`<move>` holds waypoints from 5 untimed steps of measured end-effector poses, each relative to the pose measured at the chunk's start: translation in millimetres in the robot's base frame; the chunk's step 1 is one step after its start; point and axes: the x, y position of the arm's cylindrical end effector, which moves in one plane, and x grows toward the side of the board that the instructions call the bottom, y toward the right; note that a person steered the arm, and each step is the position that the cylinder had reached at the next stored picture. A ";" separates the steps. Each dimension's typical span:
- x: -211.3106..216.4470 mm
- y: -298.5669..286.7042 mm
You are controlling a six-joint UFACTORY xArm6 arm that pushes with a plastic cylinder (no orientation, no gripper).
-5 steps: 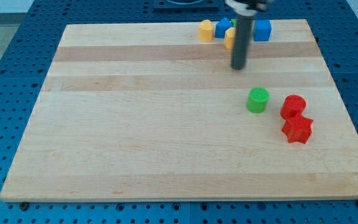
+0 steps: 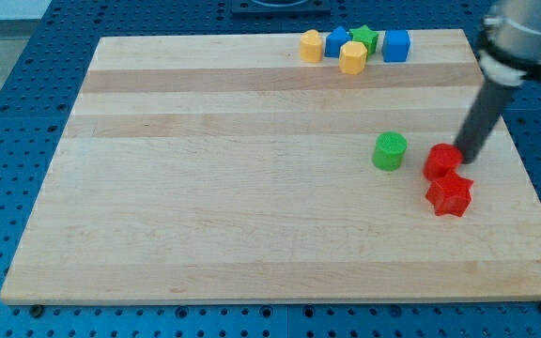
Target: Push the green circle close to the yellow hexagon
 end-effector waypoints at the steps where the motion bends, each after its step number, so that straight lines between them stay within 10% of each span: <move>1: 19.0 -46.8; 5: -19.6 -9.8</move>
